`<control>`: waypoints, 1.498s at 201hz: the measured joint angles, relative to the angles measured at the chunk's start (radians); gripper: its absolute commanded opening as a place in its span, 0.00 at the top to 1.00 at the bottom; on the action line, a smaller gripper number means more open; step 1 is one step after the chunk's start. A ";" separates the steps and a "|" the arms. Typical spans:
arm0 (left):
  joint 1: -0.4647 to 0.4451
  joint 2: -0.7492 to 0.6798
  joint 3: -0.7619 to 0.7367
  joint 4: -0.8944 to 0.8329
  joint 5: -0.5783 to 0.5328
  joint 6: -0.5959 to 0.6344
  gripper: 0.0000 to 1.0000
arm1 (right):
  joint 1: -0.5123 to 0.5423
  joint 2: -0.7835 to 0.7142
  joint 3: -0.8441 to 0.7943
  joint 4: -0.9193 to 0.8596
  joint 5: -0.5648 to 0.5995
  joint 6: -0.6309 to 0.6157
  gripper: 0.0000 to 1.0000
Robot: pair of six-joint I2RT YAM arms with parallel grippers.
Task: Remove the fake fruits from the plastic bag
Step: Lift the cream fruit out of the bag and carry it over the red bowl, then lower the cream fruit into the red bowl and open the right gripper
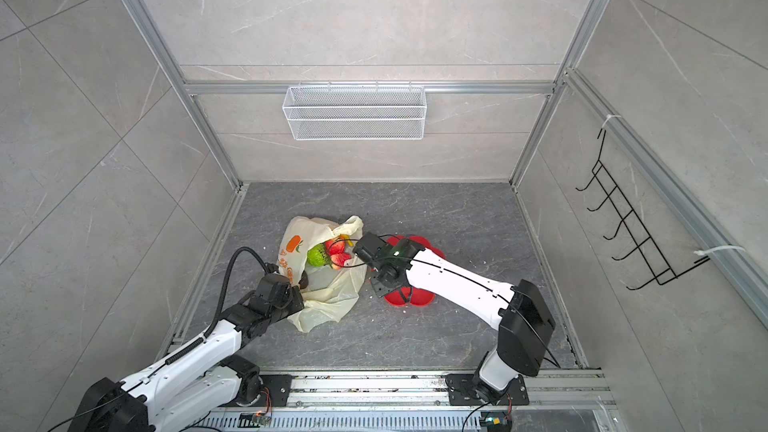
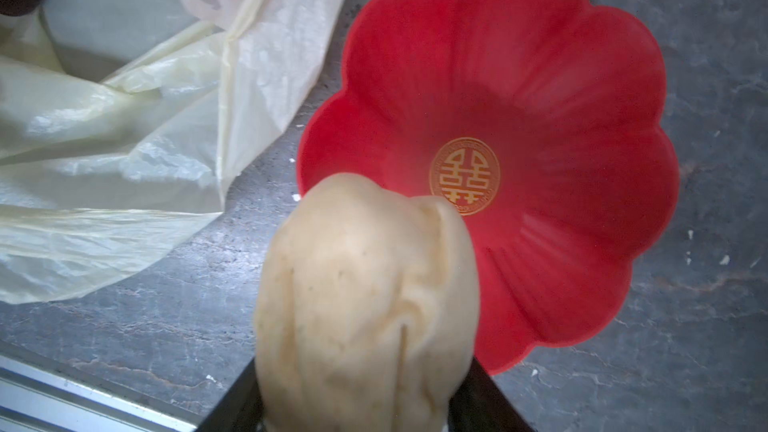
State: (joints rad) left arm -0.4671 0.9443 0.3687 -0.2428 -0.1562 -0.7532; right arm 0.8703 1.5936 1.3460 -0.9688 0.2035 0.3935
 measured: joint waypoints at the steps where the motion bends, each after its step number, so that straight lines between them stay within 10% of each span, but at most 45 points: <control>1: 0.000 0.000 0.000 0.000 0.000 0.001 1.00 | -0.003 -0.001 -0.001 0.000 -0.001 0.000 0.51; 97: 0.000 -0.021 0.007 0.004 0.001 0.025 1.00 | -0.203 0.059 -0.011 -0.085 -0.063 -0.006 0.51; 301: 0.000 -0.024 -0.001 0.005 0.001 0.028 1.00 | -0.250 0.175 -0.095 -0.078 -0.104 -0.024 0.38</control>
State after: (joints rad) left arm -0.4671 0.9203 0.3676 -0.2375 -0.1551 -0.7250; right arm 0.6201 1.7691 1.2507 -1.0470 0.0998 0.3691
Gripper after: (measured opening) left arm 0.044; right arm 0.617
